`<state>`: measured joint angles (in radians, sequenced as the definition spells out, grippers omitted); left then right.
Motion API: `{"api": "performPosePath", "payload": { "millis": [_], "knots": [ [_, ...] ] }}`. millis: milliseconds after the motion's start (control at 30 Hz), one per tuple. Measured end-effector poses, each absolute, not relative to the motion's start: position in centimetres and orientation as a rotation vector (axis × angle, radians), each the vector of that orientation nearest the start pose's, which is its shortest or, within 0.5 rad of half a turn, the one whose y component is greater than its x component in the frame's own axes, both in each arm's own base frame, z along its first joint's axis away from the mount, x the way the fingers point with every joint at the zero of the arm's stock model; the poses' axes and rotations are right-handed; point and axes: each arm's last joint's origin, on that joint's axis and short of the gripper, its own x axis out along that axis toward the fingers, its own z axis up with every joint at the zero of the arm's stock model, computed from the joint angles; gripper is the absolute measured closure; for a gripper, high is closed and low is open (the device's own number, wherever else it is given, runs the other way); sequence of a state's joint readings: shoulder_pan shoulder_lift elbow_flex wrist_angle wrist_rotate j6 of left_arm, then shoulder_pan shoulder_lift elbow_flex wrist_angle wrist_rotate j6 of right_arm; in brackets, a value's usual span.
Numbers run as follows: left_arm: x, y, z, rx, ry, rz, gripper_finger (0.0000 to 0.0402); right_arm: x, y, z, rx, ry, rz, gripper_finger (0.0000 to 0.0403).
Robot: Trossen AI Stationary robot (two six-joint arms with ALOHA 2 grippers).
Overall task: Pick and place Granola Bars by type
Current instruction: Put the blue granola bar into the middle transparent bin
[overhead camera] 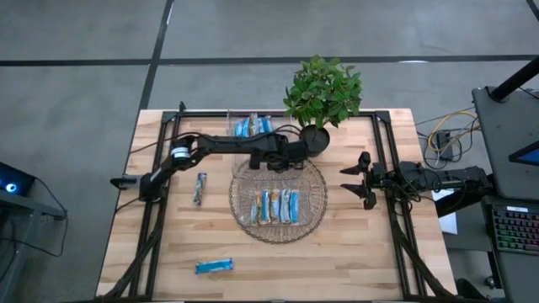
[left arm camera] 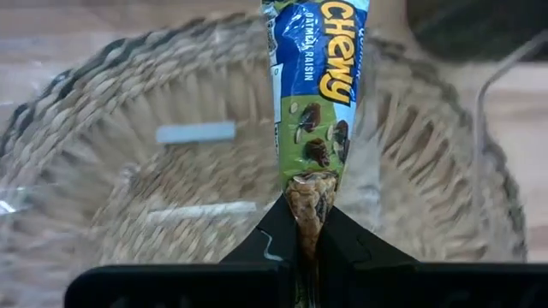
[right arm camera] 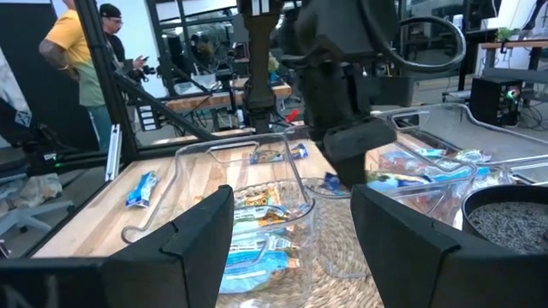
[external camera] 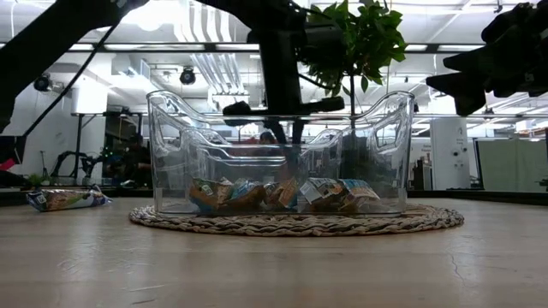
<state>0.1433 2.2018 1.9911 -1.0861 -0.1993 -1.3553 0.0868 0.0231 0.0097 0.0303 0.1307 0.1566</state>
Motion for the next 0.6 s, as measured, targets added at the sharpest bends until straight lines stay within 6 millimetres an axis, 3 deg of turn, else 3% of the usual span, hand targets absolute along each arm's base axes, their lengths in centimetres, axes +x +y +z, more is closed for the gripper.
{"api": "performPosePath", "payload": {
  "millis": [367,600],
  "knots": [
    [45.6,7.2,20.7,-1.169,0.871,1.026,0.0401,9.8,0.5,16.8,0.158,-0.021,-0.042,0.0179],
    [45.6,7.2,20.5,-1.183,0.869,1.033,0.0397,9.8,0.5,16.8,0.159,-0.021,-0.042,0.0179]
  ]
}}
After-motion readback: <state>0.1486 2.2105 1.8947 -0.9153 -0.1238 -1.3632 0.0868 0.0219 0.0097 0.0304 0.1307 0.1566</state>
